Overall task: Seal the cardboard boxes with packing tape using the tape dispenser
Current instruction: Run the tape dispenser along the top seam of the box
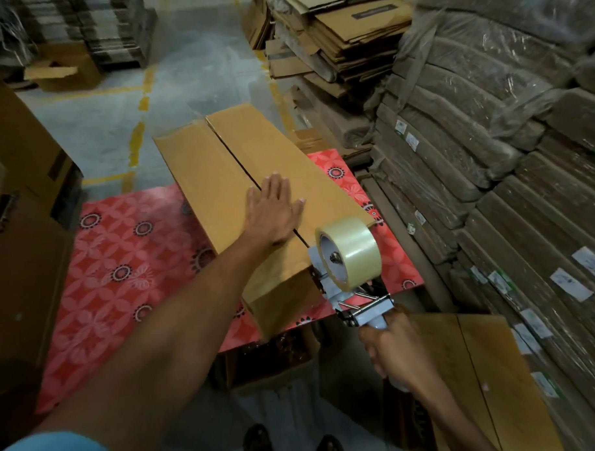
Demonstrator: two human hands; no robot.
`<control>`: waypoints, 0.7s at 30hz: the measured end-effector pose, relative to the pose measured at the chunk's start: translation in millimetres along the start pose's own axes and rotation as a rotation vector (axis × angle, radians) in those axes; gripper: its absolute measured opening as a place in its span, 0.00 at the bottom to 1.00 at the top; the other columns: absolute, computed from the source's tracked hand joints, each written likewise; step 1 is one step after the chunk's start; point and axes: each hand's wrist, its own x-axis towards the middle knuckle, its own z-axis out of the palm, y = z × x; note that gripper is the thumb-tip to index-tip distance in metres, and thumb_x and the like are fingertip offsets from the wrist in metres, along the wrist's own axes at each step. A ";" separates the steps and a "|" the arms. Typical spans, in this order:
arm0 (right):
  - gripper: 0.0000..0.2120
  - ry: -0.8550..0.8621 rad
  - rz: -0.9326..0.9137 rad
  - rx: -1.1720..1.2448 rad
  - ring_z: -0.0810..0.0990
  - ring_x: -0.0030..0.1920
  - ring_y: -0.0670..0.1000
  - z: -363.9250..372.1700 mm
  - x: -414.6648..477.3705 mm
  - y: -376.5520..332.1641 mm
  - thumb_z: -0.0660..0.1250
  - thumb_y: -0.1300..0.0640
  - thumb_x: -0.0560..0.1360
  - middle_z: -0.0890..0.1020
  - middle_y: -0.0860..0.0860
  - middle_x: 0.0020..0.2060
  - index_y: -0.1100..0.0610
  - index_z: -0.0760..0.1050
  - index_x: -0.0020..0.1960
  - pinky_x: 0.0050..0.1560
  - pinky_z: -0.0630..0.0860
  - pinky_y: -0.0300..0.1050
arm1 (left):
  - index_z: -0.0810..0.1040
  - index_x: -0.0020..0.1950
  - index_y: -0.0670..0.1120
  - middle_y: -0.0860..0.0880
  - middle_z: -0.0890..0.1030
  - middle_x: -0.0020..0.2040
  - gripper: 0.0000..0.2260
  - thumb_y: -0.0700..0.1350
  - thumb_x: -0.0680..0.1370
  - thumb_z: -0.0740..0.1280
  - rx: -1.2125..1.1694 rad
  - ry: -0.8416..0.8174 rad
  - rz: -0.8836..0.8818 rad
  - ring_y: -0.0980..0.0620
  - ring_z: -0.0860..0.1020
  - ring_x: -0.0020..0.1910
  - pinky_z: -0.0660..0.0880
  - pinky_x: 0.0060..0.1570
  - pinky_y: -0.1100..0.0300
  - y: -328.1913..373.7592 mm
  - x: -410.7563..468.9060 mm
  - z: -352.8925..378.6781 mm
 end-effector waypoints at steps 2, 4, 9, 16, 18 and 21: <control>0.17 -0.025 0.045 0.025 0.71 0.21 0.52 0.6 3.3 3.4 0.68 0.64 0.74 0.73 0.52 0.22 0.54 0.73 0.28 0.24 0.66 0.39 | 0.40 0.83 0.46 0.46 0.38 0.82 0.38 0.69 0.80 0.37 0.000 -0.047 0.120 0.47 0.38 0.81 0.39 0.79 0.41 13.0 -24.2 4.6; 0.15 -0.027 -0.004 -0.015 0.71 0.25 0.52 1.8 3.1 2.9 0.66 0.57 0.70 0.73 0.53 0.25 0.50 0.75 0.25 0.28 0.69 0.43 | 0.37 0.83 0.46 0.47 0.36 0.82 0.38 0.67 0.79 0.37 0.041 -0.077 0.227 0.48 0.35 0.81 0.37 0.79 0.43 17.4 -43.4 8.0; 0.11 -0.023 -0.024 0.129 0.68 0.22 0.52 5.4 6.5 2.3 0.65 0.59 0.62 0.71 0.51 0.20 0.52 0.72 0.21 0.27 0.64 0.42 | 0.36 0.83 0.48 0.48 0.36 0.82 0.32 0.55 0.85 0.51 0.082 -0.064 0.352 0.50 0.35 0.81 0.36 0.79 0.43 4.4 -58.2 13.6; 0.11 -0.168 0.176 0.213 0.71 0.24 0.52 5.6 5.5 16.6 0.65 0.65 0.74 0.73 0.54 0.26 0.59 0.72 0.33 0.28 0.68 0.45 | 0.37 0.83 0.50 0.52 0.36 0.82 0.38 0.71 0.80 0.38 0.050 -0.108 0.306 0.52 0.36 0.81 0.34 0.78 0.44 11.2 -59.6 8.3; 0.09 -0.124 0.181 0.233 0.72 0.25 0.52 3.6 4.4 37.7 0.67 0.64 0.74 0.74 0.53 0.26 0.60 0.74 0.36 0.29 0.70 0.46 | 0.37 0.83 0.51 0.52 0.36 0.82 0.39 0.73 0.79 0.39 0.043 -0.115 0.296 0.53 0.35 0.80 0.34 0.78 0.44 11.0 -59.4 9.6; 0.10 0.066 0.142 0.280 0.72 0.25 0.54 -1.1 5.0 66.3 0.70 0.61 0.71 0.74 0.55 0.25 0.60 0.75 0.32 0.30 0.69 0.48 | 0.37 0.83 0.51 0.52 0.35 0.82 0.42 0.76 0.77 0.42 0.041 -0.104 0.294 0.53 0.34 0.80 0.36 0.78 0.42 10.7 -60.8 7.5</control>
